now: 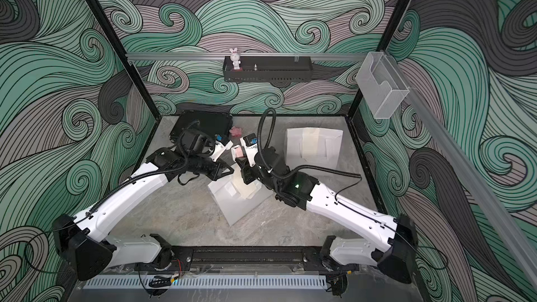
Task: Staple the receipts to the bags
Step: Place the stapler in the takeout bag.
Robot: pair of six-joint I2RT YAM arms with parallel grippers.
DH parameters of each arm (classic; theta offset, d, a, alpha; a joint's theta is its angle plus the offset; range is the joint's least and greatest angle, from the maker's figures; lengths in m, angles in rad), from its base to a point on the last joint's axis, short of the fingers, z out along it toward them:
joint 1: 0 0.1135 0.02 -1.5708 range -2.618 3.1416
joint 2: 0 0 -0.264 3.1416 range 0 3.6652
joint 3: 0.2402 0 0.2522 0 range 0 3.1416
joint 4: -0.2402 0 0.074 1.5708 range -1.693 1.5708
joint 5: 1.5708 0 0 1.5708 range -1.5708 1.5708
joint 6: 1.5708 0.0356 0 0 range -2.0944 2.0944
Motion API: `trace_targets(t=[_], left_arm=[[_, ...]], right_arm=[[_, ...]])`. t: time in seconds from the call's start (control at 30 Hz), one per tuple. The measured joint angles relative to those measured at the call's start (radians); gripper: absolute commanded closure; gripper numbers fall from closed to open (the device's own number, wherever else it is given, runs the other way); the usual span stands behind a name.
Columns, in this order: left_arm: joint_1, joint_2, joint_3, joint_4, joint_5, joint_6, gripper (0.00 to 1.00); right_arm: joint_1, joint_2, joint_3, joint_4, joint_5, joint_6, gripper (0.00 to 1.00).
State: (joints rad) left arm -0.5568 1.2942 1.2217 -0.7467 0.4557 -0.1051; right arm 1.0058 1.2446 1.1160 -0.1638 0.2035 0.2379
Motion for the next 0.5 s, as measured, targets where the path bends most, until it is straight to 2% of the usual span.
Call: trace_targets(t=[0.5], left_arm=[[0.0, 0.008, 0.003, 0.003, -0.002, -0.007, 1.0]], right_arm=[[0.018, 0.095, 0.022, 0.003, 0.027, -0.028, 0.81]])
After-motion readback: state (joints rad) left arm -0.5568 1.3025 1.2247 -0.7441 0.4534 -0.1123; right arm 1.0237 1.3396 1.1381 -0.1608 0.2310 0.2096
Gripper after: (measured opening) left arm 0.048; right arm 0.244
